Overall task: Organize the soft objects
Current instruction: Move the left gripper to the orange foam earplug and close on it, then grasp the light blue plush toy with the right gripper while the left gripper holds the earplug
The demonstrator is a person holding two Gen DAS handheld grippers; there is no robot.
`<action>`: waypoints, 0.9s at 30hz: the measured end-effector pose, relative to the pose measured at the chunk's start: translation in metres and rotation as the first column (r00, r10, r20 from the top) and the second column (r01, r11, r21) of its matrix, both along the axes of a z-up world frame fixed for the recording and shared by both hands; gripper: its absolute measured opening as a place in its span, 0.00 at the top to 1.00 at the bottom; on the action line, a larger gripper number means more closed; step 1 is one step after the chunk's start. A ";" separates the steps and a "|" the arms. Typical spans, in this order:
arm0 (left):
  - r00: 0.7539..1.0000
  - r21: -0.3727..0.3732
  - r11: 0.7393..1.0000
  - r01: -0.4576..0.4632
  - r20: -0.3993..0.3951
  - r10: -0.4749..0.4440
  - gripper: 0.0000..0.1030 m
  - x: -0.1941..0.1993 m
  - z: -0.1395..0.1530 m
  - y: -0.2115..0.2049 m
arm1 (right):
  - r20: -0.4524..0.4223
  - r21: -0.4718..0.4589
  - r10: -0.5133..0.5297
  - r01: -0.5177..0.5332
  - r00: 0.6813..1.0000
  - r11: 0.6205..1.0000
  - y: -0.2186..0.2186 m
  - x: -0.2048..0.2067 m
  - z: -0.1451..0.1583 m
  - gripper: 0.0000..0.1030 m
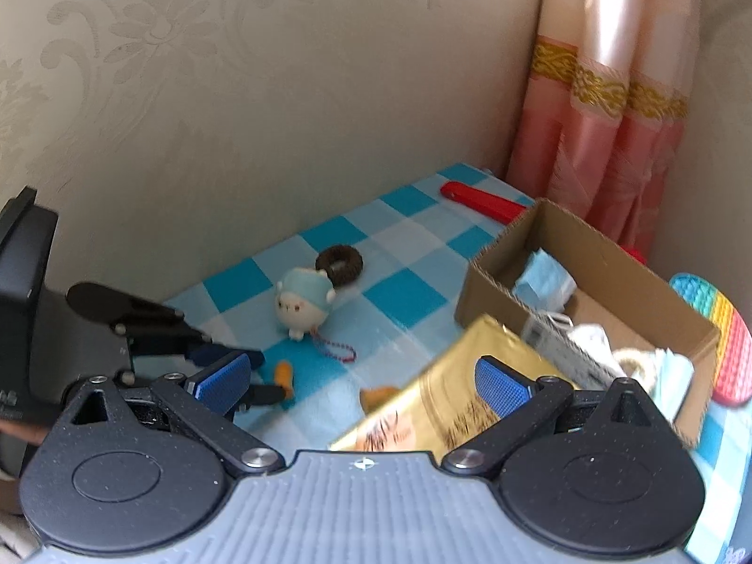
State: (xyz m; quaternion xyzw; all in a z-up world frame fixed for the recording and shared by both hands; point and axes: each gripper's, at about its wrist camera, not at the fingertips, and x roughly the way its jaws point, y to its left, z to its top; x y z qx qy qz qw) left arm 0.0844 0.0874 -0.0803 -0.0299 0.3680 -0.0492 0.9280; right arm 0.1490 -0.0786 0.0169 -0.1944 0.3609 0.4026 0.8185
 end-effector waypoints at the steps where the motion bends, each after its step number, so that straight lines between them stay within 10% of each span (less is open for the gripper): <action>1: 1.000 0.009 1.000 0.000 0.008 -0.001 0.76 0.000 0.000 -0.001 | -0.001 -0.002 0.001 -0.001 1.000 1.000 0.002 0.001 0.000 0.00; 27: 0.999 -0.011 0.999 -0.033 0.003 0.033 0.76 -0.006 0.001 0.012 | -0.009 -0.063 0.063 -0.064 0.998 0.996 0.045 0.023 -0.012 0.12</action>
